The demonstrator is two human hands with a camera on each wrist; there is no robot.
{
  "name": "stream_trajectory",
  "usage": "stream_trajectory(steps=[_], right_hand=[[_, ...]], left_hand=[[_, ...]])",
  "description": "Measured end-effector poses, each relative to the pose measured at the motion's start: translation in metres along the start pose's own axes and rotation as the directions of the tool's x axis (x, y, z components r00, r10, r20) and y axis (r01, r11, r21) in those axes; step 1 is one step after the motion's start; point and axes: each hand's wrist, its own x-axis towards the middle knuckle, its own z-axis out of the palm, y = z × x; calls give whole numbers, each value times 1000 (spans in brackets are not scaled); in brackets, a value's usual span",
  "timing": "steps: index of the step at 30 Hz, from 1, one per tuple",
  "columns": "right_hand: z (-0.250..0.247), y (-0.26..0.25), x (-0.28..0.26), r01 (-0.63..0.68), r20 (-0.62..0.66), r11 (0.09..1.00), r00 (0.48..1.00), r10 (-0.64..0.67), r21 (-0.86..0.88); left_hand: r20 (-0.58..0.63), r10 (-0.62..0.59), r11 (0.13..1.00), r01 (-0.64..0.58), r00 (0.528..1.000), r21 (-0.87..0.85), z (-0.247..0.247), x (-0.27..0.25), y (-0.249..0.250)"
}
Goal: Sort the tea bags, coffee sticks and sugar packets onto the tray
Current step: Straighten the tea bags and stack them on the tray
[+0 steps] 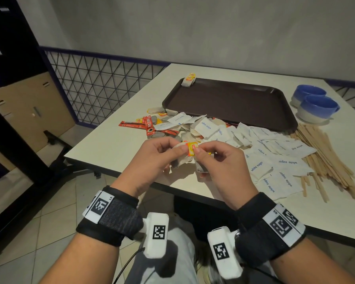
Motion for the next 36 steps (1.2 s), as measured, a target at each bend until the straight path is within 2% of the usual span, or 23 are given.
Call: stream_trajectory(steps=[4,9,14,20,28,36], right_hand=[[-2,0,0,30,12,1000,999,-30,9],[-1,5,1,75,22,995,997,-73,-61],[-1,7,1,66,29,997,997,-65,-46],[1,9,3,70,33,991,997,-66,-115],[0,11,3,103,22,982,995,-100,-158],[1,11,3,44,34,994,999,-40,-104]], left_hand=[[-29,0,1000,-1,1000,-28,2,0,1],[-31,-15,999,14,999,-37,3,-1,2],[1,-2,1000,2,1000,16,5,-2,3],[-54,11,1000,-10,998,8,4,-4,3],[-49,-13,1000,14,999,3,4,-2,3],[55,-30,999,33,998,-39,2,-2,5]])
